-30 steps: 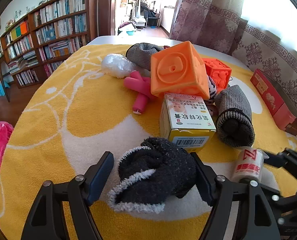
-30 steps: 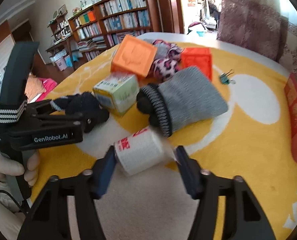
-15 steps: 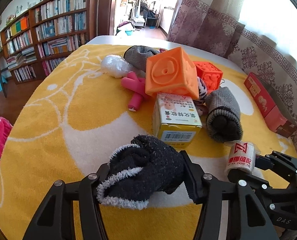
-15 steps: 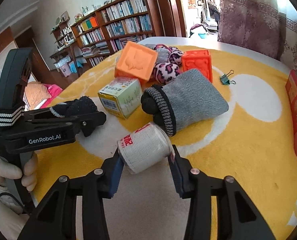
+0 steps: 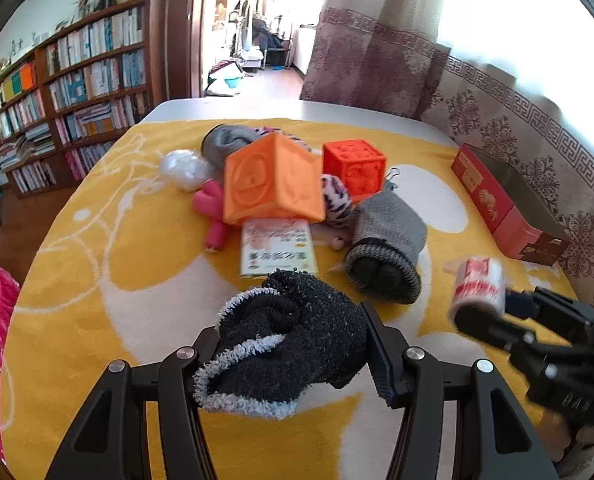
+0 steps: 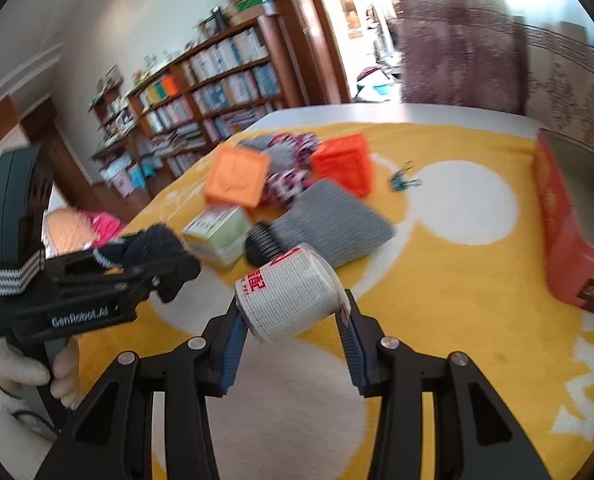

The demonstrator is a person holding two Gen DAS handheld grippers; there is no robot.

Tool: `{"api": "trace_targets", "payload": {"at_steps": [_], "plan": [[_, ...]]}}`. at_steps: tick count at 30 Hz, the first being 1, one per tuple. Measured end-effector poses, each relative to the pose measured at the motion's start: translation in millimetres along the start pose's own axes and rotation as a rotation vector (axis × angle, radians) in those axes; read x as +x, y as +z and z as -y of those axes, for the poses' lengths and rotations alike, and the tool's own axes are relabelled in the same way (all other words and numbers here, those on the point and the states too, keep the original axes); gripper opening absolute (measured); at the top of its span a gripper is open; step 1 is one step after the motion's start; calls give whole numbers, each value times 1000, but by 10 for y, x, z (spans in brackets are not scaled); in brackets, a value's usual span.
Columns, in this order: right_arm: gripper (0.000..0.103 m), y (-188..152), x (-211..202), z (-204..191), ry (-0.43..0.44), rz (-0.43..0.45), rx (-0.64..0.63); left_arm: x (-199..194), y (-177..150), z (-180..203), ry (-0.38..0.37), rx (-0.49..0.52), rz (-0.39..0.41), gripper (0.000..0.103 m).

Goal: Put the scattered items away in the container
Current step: 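Carry both items to the red tin and open both grippers inside it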

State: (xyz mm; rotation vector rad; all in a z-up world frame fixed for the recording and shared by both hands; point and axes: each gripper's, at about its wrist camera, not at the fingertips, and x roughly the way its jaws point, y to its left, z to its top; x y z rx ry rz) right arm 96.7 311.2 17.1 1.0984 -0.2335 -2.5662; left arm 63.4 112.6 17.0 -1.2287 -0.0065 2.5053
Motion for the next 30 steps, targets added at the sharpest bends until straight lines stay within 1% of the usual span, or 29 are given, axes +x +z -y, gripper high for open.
{"api": "trace_targets", "payload": {"at_steps": [6,9,11,15,19,22,25,30], "plan": [[48,99,-282,338,-90,90,88,15,92,176,-28,38,12,59],[48,133,-417,570,-154,133,148,28,148,285,-48,57,17,59],[48,157,-508,728,-216,160,186,39,186,364,-62,70,18,59],[48,185,-644,1037,-309,191,259,54,245,547,-84,103,21,59],[48,186,-778,1356,-376,212,332,77,313,736,-102,136,22,59],[48,211,-880,1546,-422,235,357,100,364,874,-113,158,20,59],[48,261,-959,1686,-478,263,356,125,424,1037,-126,183,18,59],[48,346,-963,1928,-541,279,370,160,516,1371,-147,244,25,59]]}}
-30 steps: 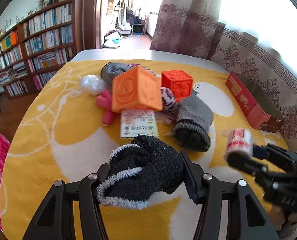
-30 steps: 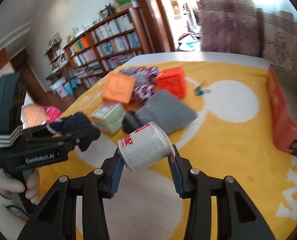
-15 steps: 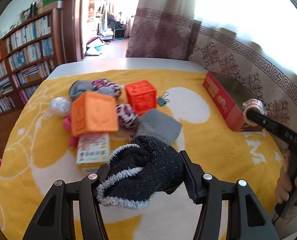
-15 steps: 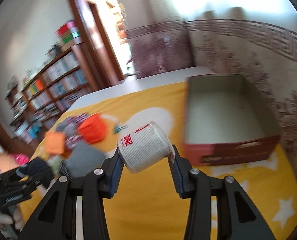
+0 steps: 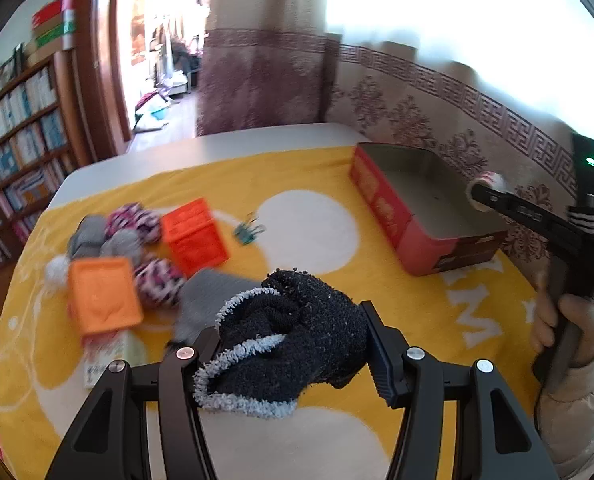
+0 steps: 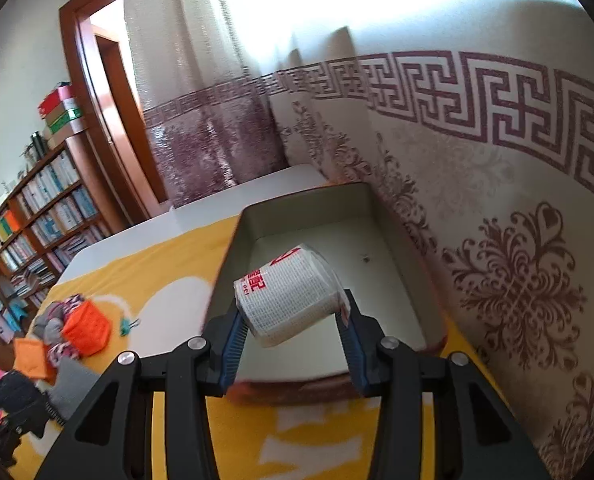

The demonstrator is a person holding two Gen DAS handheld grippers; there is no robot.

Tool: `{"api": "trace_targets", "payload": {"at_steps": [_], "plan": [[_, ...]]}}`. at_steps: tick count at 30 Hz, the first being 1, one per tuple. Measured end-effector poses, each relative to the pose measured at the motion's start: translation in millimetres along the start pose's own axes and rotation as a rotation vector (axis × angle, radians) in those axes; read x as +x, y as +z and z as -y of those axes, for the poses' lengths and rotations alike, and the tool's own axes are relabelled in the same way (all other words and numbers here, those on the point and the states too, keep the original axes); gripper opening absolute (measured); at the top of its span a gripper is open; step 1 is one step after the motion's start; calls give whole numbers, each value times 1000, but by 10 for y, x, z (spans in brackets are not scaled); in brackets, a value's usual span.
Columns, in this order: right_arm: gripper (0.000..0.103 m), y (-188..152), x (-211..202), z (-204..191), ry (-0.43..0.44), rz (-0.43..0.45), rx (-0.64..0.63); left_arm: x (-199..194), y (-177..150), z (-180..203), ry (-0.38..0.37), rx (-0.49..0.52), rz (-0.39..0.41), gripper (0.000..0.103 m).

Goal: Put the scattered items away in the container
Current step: 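Carry both items to the red tin and open both grippers inside it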

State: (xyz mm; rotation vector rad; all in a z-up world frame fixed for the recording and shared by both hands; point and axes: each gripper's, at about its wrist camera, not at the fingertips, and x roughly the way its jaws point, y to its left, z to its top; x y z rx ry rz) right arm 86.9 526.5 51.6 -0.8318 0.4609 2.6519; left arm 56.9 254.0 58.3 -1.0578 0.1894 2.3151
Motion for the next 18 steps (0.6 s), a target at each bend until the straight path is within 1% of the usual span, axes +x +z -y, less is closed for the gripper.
{"api": "trace_targets", "payload": {"at_steps": [5,14,18], "plan": [[48,18,132,78,-27,2,-9,105,184,291,-21,58,4,59],[49,-2,149,216,-78,26,5,356,605,668,-88,88,8,59],[56,16,183,245,-68,24,7,515,762,835,-118,102,4,59]]}}
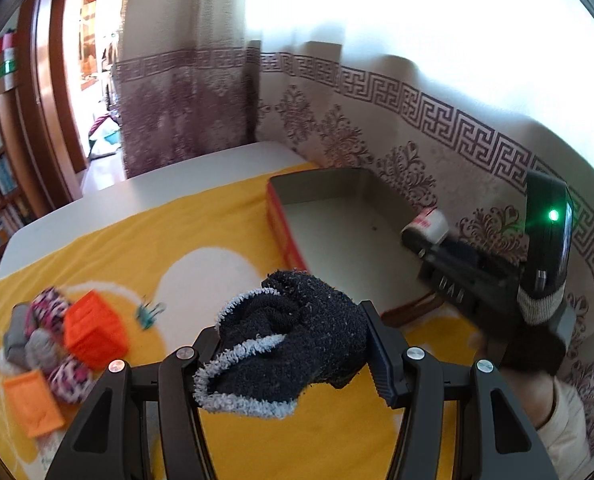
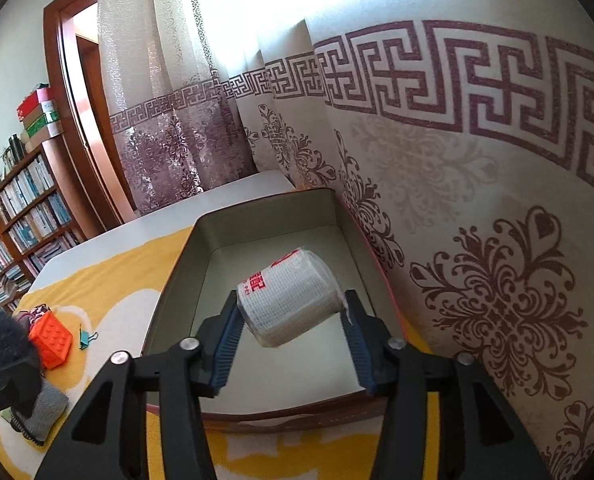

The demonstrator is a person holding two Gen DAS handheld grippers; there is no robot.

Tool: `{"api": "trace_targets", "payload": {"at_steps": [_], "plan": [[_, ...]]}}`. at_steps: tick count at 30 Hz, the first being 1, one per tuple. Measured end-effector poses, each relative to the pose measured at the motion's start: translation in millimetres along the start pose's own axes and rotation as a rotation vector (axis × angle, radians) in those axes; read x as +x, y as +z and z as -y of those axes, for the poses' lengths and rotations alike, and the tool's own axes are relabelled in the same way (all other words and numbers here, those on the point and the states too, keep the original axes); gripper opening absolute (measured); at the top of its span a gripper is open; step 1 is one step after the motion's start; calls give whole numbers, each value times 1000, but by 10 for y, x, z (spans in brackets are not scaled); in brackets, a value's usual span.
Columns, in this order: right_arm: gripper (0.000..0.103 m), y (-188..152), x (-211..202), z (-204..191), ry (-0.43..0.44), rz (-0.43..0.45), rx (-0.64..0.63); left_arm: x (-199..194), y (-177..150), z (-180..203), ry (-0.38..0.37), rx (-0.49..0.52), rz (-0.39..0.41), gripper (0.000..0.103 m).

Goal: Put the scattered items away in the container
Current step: 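Carry both items to the red tin and open both grippers inside it, then withdraw both grippers from the red tin back over the blanket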

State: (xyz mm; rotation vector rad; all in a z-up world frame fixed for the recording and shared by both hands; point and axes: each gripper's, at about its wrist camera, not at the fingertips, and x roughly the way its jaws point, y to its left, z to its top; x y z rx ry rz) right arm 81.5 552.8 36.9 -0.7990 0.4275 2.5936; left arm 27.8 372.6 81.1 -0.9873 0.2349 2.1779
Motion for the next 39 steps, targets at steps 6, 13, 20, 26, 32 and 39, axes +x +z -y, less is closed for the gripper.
{"api": "trace_targets", "payload": {"at_steps": [6,13,20,26,32,39], "plan": [[78,21,-26,91,-19,39,21,232,259,128,-49,-5,-13,59],[79,28,-62,186,-119,87,38,433,509,292,-86,1,-3,59],[79,29,-67,253,-147,78,73,650,484,253,-107,-37,-59,59],[79,7,-57,240,-92,51,82,590,398,78,-51,-72,-52,80],[79,-7,-72,200,-92,70,73,470,236,-169,-16,-132,-49,82],[79,-17,-84,122,-71,72,43,182,16,-564,75,-197,-17,82]]}}
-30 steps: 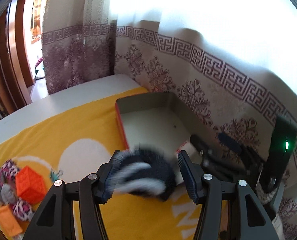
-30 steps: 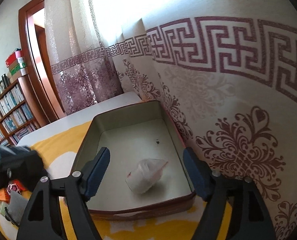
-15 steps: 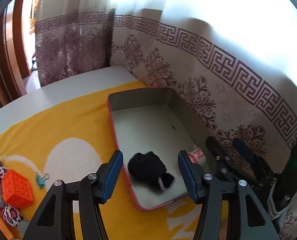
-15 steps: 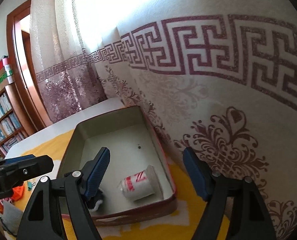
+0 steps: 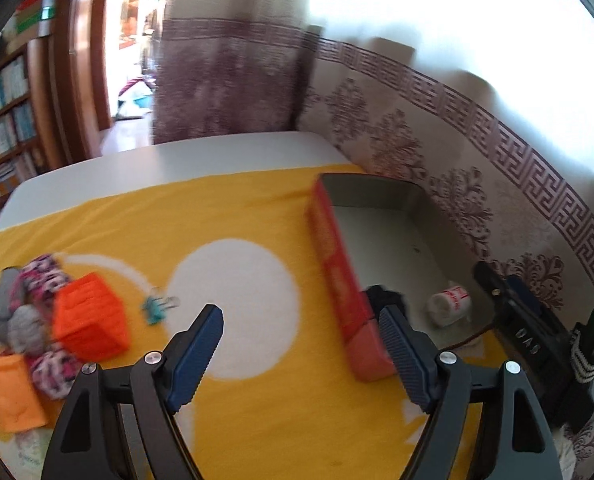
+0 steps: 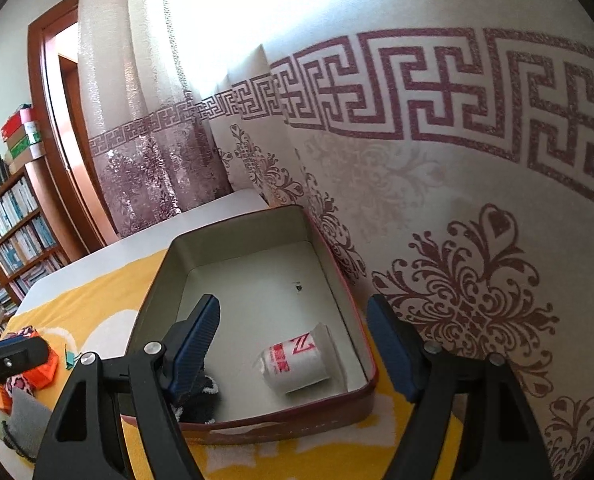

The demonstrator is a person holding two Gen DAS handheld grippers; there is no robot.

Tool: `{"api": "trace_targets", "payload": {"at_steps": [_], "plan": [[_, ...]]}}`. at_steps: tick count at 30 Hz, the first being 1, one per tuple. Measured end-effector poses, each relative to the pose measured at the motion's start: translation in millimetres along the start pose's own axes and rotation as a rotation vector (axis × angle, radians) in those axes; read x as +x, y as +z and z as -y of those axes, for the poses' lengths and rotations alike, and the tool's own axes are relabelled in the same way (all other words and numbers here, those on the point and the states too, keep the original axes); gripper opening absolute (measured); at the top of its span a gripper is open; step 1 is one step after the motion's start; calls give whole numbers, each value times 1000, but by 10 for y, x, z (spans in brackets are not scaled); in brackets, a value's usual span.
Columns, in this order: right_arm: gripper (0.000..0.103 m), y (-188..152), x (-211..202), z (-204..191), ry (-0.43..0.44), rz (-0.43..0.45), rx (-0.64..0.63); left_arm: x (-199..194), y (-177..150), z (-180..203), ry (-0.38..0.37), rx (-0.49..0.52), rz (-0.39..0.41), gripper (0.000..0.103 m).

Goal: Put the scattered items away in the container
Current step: 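Withdraw both grippers from the red tin back over the blanket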

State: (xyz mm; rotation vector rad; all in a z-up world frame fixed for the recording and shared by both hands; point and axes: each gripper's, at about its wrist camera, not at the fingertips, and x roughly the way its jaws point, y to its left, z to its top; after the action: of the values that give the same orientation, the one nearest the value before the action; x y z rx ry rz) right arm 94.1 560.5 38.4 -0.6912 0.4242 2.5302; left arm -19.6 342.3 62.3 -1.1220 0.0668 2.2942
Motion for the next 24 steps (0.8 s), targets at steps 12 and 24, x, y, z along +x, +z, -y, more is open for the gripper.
{"api": "trace_targets", "payload": {"at_steps": [12,24], "plan": [[79,-106,16,-161,26,-15,-75,-451,-387,-807,100,-115,31,82],[85,-203,-196,-687,165,-36,-207,-866,-821,-1579,176,-220,40,82]]}}
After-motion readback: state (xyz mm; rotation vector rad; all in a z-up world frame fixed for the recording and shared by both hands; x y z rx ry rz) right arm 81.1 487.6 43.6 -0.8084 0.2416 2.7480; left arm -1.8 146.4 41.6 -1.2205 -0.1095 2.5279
